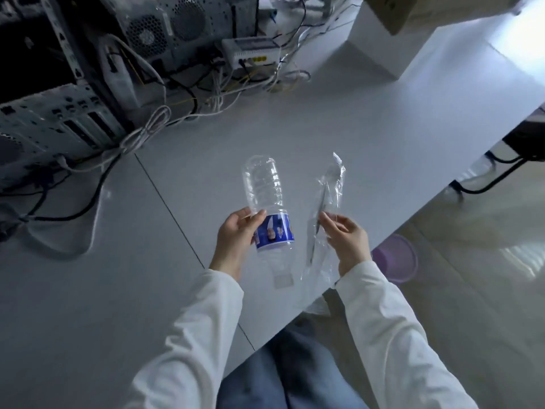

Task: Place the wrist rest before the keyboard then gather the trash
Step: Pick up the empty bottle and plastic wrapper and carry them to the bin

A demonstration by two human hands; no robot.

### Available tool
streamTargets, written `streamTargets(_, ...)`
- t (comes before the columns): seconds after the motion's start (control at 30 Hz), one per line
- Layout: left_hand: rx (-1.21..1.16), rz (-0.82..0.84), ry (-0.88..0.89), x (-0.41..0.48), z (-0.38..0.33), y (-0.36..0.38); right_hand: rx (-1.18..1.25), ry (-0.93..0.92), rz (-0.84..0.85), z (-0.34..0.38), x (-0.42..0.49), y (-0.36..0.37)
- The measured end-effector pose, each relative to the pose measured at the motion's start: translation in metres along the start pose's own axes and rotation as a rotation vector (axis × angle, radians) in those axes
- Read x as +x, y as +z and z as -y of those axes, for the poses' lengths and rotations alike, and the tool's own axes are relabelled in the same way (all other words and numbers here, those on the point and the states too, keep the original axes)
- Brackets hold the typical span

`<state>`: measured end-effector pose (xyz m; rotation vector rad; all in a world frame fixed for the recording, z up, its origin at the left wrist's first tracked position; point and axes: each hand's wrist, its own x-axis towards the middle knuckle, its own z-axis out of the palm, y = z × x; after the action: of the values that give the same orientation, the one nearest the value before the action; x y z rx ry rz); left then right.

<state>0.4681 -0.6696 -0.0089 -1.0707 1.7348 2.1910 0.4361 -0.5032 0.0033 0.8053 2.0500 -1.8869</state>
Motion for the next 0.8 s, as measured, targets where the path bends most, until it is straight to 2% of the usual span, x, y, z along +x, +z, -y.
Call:
streamTargets(0.3, 0.201, 0.198, 0.014, -0.042, 0.023, 0.129, 0.188, 0.033, -0.181, -0.013, 0.008, -0.146)
streamTargets(0.6, 0.373, 0.379, -0.086, -0.088, 0.102, 0.306, 0.317, 0.101, -0.401, -0.057, 0.035, -0.333)
streamTargets(0.8, 0.468, 0.49, -0.114, -0.107, 0.142, 0.393, 0.362, 0.128, -0.537, -0.089, 0.045, -0.421)
